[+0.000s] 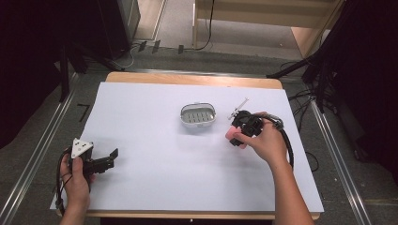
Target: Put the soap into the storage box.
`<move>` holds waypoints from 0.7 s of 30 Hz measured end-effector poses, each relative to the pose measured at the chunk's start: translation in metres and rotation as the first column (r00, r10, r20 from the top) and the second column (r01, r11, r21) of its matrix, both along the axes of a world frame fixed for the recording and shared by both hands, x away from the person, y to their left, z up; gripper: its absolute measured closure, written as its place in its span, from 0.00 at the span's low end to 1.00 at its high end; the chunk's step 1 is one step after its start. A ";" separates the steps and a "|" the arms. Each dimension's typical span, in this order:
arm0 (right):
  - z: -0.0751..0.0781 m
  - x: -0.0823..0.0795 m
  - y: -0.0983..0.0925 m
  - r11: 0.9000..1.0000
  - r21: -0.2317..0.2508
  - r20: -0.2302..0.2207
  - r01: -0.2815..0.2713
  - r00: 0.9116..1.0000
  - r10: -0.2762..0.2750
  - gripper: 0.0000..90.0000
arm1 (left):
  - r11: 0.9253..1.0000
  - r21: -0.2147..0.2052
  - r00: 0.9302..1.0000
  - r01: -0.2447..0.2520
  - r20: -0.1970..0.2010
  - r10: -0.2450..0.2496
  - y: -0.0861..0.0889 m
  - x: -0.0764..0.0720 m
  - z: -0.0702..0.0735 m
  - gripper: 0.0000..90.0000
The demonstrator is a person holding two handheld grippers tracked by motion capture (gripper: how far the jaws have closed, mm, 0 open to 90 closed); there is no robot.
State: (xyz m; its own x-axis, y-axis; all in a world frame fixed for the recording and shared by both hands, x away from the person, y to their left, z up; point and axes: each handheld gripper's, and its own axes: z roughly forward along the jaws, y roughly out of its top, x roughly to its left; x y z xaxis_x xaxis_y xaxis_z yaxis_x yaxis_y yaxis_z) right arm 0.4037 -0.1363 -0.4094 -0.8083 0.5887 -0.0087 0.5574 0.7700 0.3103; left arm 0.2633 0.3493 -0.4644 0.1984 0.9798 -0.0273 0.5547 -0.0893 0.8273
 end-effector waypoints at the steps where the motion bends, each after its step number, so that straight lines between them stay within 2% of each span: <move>1: 0.000 0.001 0.002 1.000 0.003 0.001 -0.008 1.000 0.008 0.43 | 1.000 0.002 1.000 0.000 -0.001 0.000 0.000 0.000 0.000 0.05; 12: 0.008 0.007 0.013 0.996 0.018 0.020 -0.089 0.996 0.089 0.43 | 1.000 0.003 1.000 0.000 -0.002 0.000 0.000 0.000 0.000 0.05; 21: 0.010 0.012 0.025 0.985 0.027 0.024 -0.168 0.986 0.168 0.43 | 1.000 0.000 1.000 0.001 0.000 -0.001 0.000 0.000 0.000 0.05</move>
